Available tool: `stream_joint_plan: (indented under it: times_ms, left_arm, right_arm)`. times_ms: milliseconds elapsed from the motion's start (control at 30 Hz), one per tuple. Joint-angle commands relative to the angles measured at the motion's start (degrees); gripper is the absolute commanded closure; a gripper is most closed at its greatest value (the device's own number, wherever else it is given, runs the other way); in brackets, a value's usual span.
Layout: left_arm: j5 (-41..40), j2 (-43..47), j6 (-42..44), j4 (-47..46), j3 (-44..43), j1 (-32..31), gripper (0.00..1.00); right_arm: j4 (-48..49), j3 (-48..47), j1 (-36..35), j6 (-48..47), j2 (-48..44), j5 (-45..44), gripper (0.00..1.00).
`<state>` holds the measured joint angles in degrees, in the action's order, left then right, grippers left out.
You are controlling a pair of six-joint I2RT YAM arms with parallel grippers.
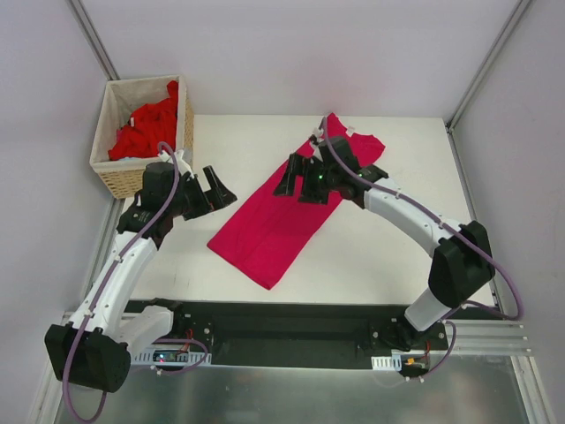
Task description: Fold and stack the t-shirts
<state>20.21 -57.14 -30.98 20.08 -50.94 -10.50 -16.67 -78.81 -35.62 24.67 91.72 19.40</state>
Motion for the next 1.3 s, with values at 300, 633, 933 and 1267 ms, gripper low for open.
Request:
stream_joint_plan:
  times_ms: [300,633,933,1267]
  left_arm:
    - [-15.8,10.2,-4.17,8.49,5.58,10.14,0.01]
    - [-17.04,10.3,-5.32,8.93,8.4,15.69,0.01]
    - [-16.52,10.82,-4.26,8.58,9.19,17.27,0.01]
    - [-15.9,10.92,-3.21,8.58,9.19,18.24,0.01]
  right_arm:
    - [0.93,7.44,-13.94,1.17,2.32,-7.62,0.04]
    - [3.92,10.42,-19.23,3.9,7.06,-7.8,0.04]
    - [7.17,8.85,-22.92,6.27,14.0,-5.6,0.04]
    - [8.14,8.92,-24.76,6.8,17.35,-4.63,0.04]
